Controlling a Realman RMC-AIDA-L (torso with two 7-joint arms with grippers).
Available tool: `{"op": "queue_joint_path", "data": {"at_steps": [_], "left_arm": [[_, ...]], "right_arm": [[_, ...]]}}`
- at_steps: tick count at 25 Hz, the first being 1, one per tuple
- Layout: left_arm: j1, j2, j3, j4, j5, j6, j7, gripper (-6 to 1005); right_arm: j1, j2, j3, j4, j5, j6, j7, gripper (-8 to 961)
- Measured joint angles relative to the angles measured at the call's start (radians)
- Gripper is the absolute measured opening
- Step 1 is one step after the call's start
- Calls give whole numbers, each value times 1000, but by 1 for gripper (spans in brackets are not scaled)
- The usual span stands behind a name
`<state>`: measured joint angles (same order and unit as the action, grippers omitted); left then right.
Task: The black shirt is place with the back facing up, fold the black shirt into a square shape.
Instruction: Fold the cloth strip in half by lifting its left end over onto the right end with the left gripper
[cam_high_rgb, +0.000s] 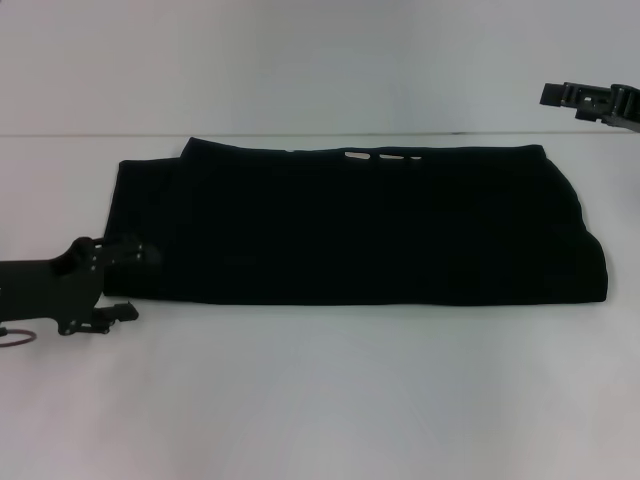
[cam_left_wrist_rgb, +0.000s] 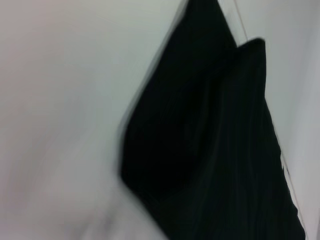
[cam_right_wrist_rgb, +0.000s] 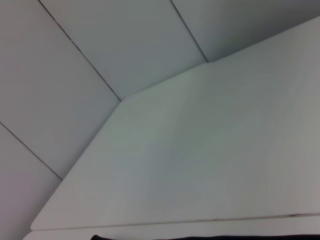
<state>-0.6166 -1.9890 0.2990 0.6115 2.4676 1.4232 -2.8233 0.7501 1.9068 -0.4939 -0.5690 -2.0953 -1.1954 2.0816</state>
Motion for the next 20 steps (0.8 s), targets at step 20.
{"op": "queue_joint_path", "data": {"at_steps": [20], "left_arm": [[-6,6,-51,-33,10,-75,-89,894]], "right_arm": [[4,2,-1,-2,31,-1,3,879]]}}
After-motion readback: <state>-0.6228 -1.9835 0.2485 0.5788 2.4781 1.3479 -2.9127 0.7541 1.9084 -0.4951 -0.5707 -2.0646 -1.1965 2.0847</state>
